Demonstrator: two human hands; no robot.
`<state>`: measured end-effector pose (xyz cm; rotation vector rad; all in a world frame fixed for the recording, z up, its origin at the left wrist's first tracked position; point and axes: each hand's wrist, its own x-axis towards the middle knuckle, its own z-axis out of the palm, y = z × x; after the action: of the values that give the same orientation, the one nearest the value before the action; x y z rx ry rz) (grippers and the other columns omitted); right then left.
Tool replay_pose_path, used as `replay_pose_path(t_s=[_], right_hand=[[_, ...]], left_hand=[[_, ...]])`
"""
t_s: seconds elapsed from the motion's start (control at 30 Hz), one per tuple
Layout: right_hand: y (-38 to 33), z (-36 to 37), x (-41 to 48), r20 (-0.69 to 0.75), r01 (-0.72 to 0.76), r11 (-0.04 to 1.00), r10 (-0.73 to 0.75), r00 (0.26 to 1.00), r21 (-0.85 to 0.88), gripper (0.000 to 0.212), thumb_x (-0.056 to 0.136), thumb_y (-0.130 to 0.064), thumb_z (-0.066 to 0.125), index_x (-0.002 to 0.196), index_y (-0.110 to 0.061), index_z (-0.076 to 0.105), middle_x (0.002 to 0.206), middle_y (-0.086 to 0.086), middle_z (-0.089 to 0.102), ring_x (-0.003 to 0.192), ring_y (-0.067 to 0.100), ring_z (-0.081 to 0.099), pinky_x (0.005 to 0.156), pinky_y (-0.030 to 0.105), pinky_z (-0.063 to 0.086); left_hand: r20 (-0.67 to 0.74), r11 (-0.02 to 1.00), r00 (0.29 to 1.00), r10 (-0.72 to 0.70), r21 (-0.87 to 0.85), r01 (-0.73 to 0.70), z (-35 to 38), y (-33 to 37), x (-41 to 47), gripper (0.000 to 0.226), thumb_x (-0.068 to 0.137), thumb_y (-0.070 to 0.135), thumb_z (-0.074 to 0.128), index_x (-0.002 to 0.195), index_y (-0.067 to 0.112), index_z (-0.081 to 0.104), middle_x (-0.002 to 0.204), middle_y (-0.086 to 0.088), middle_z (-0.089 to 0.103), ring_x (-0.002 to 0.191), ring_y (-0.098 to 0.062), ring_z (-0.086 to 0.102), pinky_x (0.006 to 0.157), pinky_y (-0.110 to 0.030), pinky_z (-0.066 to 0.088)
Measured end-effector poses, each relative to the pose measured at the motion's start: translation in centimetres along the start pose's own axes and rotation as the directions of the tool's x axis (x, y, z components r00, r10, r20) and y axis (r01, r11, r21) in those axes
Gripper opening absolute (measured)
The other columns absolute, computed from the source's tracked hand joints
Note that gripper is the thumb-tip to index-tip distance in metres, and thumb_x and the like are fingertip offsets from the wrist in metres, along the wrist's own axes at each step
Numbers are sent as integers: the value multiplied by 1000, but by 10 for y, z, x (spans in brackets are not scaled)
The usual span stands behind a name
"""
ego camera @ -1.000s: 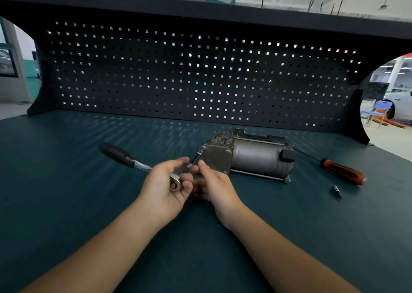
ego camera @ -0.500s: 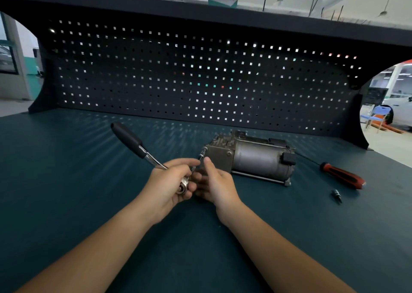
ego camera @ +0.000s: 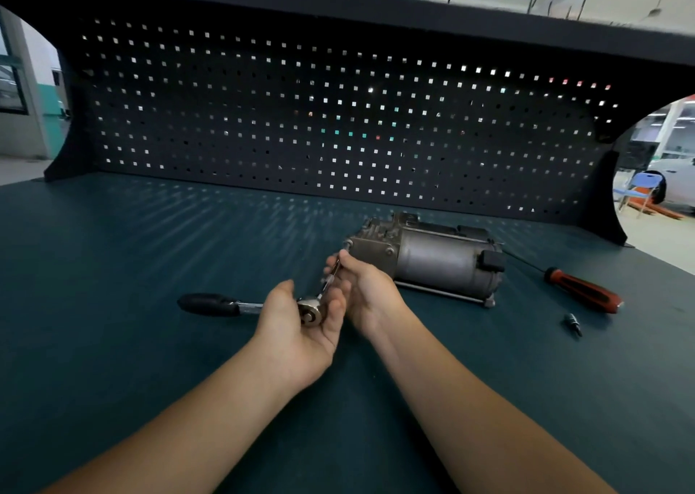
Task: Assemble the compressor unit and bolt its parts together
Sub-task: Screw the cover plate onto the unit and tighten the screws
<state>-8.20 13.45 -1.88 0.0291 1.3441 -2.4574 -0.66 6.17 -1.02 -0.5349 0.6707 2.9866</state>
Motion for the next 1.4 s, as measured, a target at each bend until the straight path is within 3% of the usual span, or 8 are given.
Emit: replay_pose_path(t_s=[0.23,0.53,0.63,0.73,0.87,1.07,1.27,1.4], right_hand=[[-1,-3,-4,45,1,1000,0,999,-15,18,94,-22,50,89,-6,55,70,2,55,46,9,53,46,21,46],[-4,-11,-18,78,34,992,-24,997,-124,19,91,-22,53,88,-5,61,65,2,66,50,11,61,52,22,49],[-12,-19,-24,-71,155,873,-211,975,-462,29,94,-24,49,80,-3,61,59,5,68,51,15,62,48,19,49],[-28,-39,-26,-110,279,464,-651,751,-841,26,93,-23,51,90,-2,66,88,12,69,76,18,57,65,25,43],[-60,-73,-30,-111,283,237,-911,398,-929,34,90,-15,53,123,-8,55,127,8,46,110,17,44,84,17,29],[-44,-100,-28,-283,172,443,-780,559,-880,66,93,-17,49,147,-4,14,153,11,20,141,24,17,111,31,16],[-48,-96,-29,-341,176,501,-767,543,-847,55,92,-21,48,142,-5,31,145,11,37,132,26,34,106,36,29],[-50,-86,-33,-400,186,559,-752,523,-808,30,89,-20,49,114,-3,54,118,13,56,103,29,53,80,31,38]], left_hand=[[48,957,999,-5,290,-9,8,-1,-7,28,92,14,38,69,7,52,43,1,45,27,-3,36,28,-9,27],[88,943,995,55,322,-80,7,-15,-23,20,90,11,40,76,9,54,45,-1,47,29,-6,40,30,-10,30],[88,926,995,37,372,-67,7,-15,-24,17,89,10,39,78,11,52,44,-1,46,28,-5,36,31,-8,27],[76,914,997,31,400,-59,7,-12,-24,13,88,10,40,82,13,51,43,0,46,26,-6,32,30,-8,25],[85,880,992,89,460,-119,7,-6,-22,16,88,11,39,86,12,55,43,1,47,27,-6,34,31,-9,27],[134,802,964,229,536,-265,7,-1,-18,19,90,10,40,87,12,59,45,2,49,30,-7,38,32,-12,29],[188,743,919,347,543,-392,12,1,-17,19,92,11,41,86,13,59,47,3,50,34,-7,43,33,-14,32],[199,723,902,383,544,-427,14,2,-16,19,92,11,41,86,13,59,46,4,50,34,-7,43,33,-13,31]])
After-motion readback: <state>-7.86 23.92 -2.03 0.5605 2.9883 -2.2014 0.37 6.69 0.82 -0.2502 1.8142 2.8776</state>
